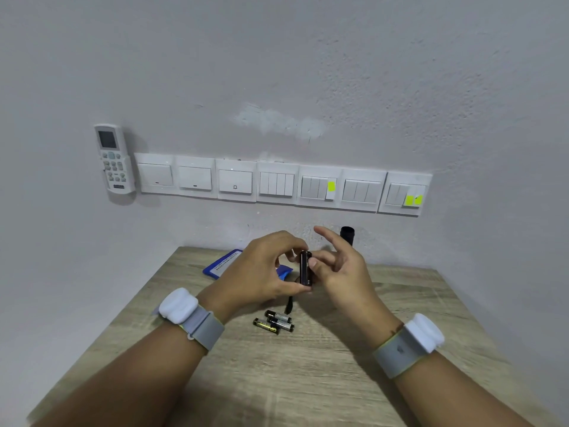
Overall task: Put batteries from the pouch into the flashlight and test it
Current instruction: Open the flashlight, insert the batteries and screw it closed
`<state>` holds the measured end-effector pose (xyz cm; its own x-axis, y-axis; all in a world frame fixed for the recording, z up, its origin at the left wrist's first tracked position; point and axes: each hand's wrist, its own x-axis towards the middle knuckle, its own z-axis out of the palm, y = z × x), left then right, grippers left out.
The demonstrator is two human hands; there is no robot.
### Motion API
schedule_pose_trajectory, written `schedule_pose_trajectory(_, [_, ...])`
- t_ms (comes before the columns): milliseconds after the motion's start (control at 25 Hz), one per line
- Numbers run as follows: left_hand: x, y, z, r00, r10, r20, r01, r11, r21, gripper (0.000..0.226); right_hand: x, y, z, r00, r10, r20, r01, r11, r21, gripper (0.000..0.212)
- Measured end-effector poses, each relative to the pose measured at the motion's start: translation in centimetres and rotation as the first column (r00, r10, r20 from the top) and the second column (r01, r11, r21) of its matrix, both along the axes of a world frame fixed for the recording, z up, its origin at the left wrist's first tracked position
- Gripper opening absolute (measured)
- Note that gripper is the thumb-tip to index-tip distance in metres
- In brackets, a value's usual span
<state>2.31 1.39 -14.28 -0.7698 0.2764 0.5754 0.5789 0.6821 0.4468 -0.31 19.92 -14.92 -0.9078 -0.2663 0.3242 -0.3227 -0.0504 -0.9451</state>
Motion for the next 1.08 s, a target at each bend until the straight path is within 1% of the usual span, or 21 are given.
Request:
schedule_pose_trajectory(200, [-0.4, -0.4, -0.2, 1.0, 0.013, -0.019, -0.013, 1.0, 0.003, 0.062, 0.1, 0.0, 0.1, 0.999, -0.032, -0.027, 0.033, 0.999, 0.003, 0.051])
schedule_pose_trajectory(360, [-0.5, -0.6, -0.4, 0.998, 0.052, -0.019, -0.053, 0.997, -0.056, 0.069, 0.4, 0.2, 0.6, 0.998, -0.041, -0.043, 0.043, 0.998, 0.046, 0.041])
schedule_pose_trajectory(440, [-0.6, -0.7, -0.5, 0.998, 0.06, -0.021, -0.061, 0.996, -0.059, 0.073, 0.4, 0.1, 0.4, 0.998, -0.053, -0.046, 0.056, 0.996, 0.067, 0.039])
schedule_pose_trajectory(520, [-0.9, -0.9, -0.5, 0.997, 0.072, -0.027, -0.073, 0.997, -0.016, 0.073, 0.2, -0.1, 0.0, 0.992, -0.113, -0.057, 0.118, 0.988, 0.094, 0.035])
schedule_pose_trajectory(600, [-1.2, -1.6, -0.4, 0.993, 0.116, -0.033, -0.114, 0.993, 0.041, 0.072, 0.0, 0.0, -0.4, 0.972, -0.202, -0.117, 0.221, 0.96, 0.172, 0.023])
schedule_pose_trajectory(640, [-1.3, -2.0, -0.3, 0.989, 0.145, -0.036, -0.143, 0.988, 0.063, 0.072, 0.1, 0.0, -0.5, 0.961, -0.222, -0.167, 0.258, 0.937, 0.236, 0.018])
schedule_pose_trajectory(680, [-1.5, -2.5, -0.3, 0.984, 0.174, -0.035, -0.171, 0.982, 0.08, 0.072, 0.2, 0.0, -0.6, 0.959, -0.197, -0.203, 0.253, 0.92, 0.3, 0.02])
schedule_pose_trajectory(720, [-1.6, -2.8, -0.2, 0.98, 0.198, -0.031, -0.194, 0.976, 0.097, 0.072, 0.4, 0.0, -0.8, 0.966, -0.138, -0.217, 0.214, 0.9, 0.38, 0.023])
schedule_pose_trajectory(760, [-1.7, -3.1, -0.1, 0.976, 0.216, -0.024, -0.212, 0.971, 0.112, 0.073, 0.7, -0.3, -1.0, 0.978, -0.05, -0.2, 0.14, 0.875, 0.464, 0.023])
schedule_pose_trajectory(840, [-1.8, -3.3, 0.0, 0.972, 0.234, -0.014, -0.231, 0.965, 0.125, 0.075, 1.4, -0.7, -1.0, 0.982, 0.12, -0.149, 0.004, 0.767, 0.642, 0.016])
schedule_pose_trajectory(880, [-1.7, -3.3, 0.1, 0.972, 0.235, -0.017, -0.231, 0.965, 0.127, 0.075, 1.4, -0.8, -1.1, 0.973, 0.169, -0.155, -0.012, 0.714, 0.7, 0.011])
schedule_pose_trajectory(960, [-1.6, -3.1, 0.1, 0.974, 0.226, -0.015, -0.222, 0.965, 0.141, 0.074, 1.4, -1.0, -1.0, 0.963, 0.202, -0.176, -0.008, 0.677, 0.736, 0.009])
schedule_pose_trajectory(1080, [-1.4, -2.6, 0.2, 0.981, 0.189, -0.04, -0.18, 0.969, 0.167, 0.072, 1.4, -0.8, -0.8, 0.96, 0.199, -0.195, 0.001, 0.698, 0.716, 0.008])
